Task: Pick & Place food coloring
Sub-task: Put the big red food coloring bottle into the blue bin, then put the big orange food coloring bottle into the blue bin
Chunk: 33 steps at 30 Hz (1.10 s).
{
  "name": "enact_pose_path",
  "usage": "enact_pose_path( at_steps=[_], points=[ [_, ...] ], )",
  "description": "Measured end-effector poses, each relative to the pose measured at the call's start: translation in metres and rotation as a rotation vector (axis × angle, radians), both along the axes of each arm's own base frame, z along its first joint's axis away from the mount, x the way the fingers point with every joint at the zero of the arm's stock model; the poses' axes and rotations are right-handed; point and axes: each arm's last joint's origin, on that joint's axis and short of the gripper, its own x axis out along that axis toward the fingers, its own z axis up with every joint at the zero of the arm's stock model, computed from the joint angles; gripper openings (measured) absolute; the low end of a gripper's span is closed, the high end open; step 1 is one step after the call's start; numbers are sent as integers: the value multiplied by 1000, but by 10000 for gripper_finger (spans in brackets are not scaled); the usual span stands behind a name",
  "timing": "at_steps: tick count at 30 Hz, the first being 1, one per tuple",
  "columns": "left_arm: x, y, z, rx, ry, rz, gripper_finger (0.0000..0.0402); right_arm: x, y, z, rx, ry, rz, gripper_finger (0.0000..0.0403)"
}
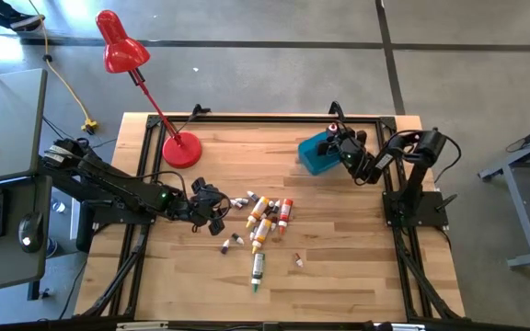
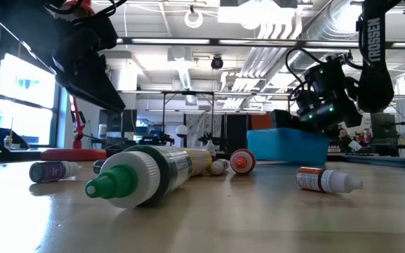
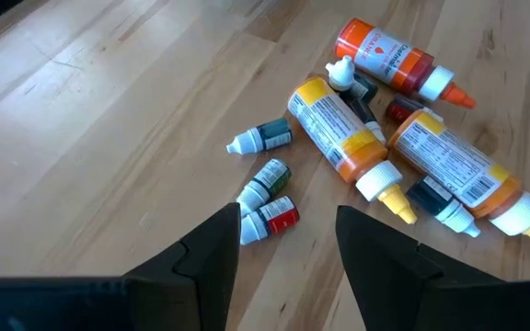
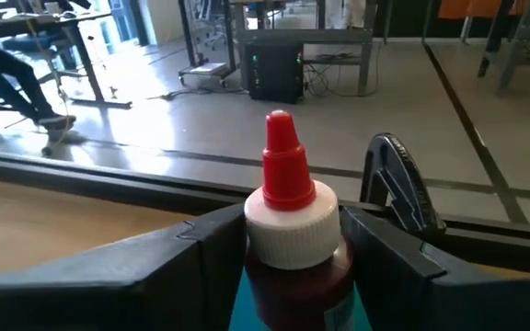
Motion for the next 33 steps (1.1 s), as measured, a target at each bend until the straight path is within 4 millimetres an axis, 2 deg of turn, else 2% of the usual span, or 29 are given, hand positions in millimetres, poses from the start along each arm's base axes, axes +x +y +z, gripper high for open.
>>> enact_pose_path(
  at_steps=[6,15,22,33],
  points=[
    [0,0,0,-1,0,0,179,1,0,2,-16,-1,45,197],
    [0,0,0,-3,0,0,179,0,0,3,-38,29,16,217],
    [0,0,0,-3,0,-1,179,0,0,22,-98,-10,13,206],
    [0,-1,0,-15,3,-13,179,-5,3,46,-181,84,-20,185]
  ],
)
